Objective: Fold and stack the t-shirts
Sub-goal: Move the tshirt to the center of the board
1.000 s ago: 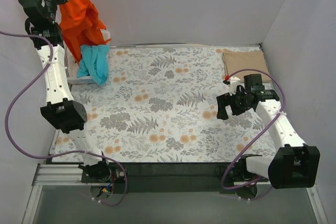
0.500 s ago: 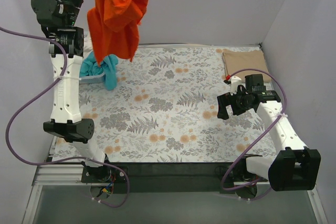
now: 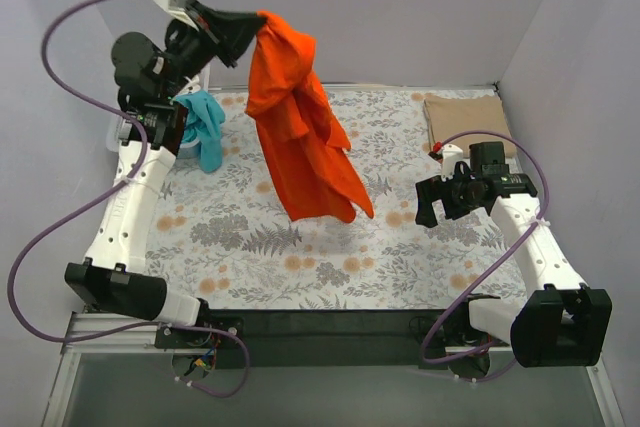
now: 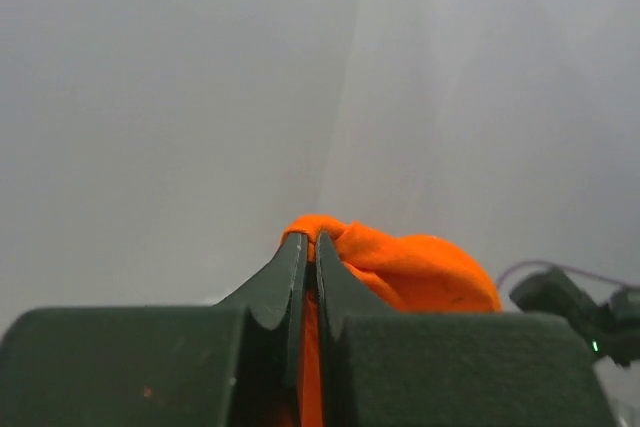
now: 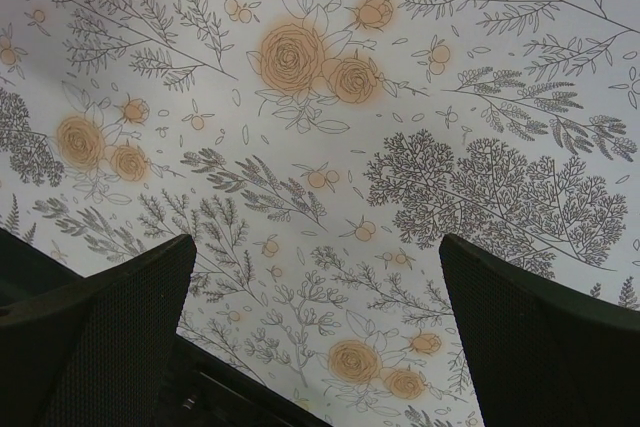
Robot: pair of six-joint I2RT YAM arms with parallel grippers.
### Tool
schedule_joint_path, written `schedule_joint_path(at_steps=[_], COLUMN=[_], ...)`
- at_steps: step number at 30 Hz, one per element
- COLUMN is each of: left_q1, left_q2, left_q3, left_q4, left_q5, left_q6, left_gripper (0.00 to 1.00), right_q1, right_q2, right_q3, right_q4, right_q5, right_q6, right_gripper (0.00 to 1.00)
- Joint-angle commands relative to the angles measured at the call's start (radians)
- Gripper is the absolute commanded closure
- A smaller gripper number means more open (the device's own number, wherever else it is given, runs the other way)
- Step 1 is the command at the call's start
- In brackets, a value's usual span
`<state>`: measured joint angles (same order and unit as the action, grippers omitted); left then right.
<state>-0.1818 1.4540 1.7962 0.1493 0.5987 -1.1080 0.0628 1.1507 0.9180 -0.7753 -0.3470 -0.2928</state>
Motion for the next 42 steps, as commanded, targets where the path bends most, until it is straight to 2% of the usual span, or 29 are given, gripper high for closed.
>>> schedule_joint_path(at_steps=[1,2,4,5,9,11,14,16,20,22,28,39,42], left_q1=[-0.041,-0.059,-0.073,-0.080,-0.087,-0.087,-0.076,-0.053,0.018,0.028,0.082,0.117,0.148], left_q2=[-0.099,-0.124,-0.197,-0.219,-0.268,-0.259,-0.190,-0.161,-0.129,-0.087,0.034,0.256,0.330], left_q3=[-0.232,-0.362,-0.499,-0.614,-0.808,-0.830,-0.740,-0.622,-0.492,-0.463,-0.436,-0.385,-0.318], left_q4=[-0.030,-0.034,-0.050,-0.057,-0.144,-0.245,-0.422,-0.502,-0.511,-0.539,-0.537,-0.482,-0.484], left_q5=[0.105,0.107,0.098,0.098,0.130,0.119,0.020,-0.051,-0.249,-0.394,-0.635,-0.793,-0.815], left_q6=[0.057,0.083,0.175,0.201,0.338,0.445,0.468,0.473,0.450,0.471,0.510,0.491,0.481], left_gripper=[1.00,1.00,1.00,1.00,1.00,0.78,0.48,0.42,0.37,0.37,0.38,0.40,0.46], right_q1=[-0.009,-0.011,-0.011,-0.011,-0.011,-0.011,-0.012,-0.012,-0.011,-0.011,-0.011,-0.011,-0.012], right_q2=[-0.026,-0.025,-0.026,-0.023,-0.016,-0.008,-0.003,-0.002,0.014,0.014,0.011,0.010,0.012], right_q3=[0.005,0.007,0.005,0.004,0.005,0.007,0.005,0.005,0.012,0.010,0.007,0.007,0.007], right_q4=[0.024,0.022,0.022,0.022,0.019,0.018,0.018,0.016,0.016,0.016,0.018,0.016,0.014], right_q5=[-0.006,-0.004,-0.004,-0.007,-0.012,-0.014,-0.012,-0.017,-0.024,-0.024,-0.021,-0.015,-0.010], right_q6=[-0.003,-0.002,-0.002,-0.002,-0.002,-0.002,-0.002,-0.002,-0.002,-0.002,-0.003,-0.002,-0.002], right_gripper=[0.02,0.02,0.02,0.02,0.02,0.02,0.02,0.02,0.02,0.02,0.02,0.02,0.02])
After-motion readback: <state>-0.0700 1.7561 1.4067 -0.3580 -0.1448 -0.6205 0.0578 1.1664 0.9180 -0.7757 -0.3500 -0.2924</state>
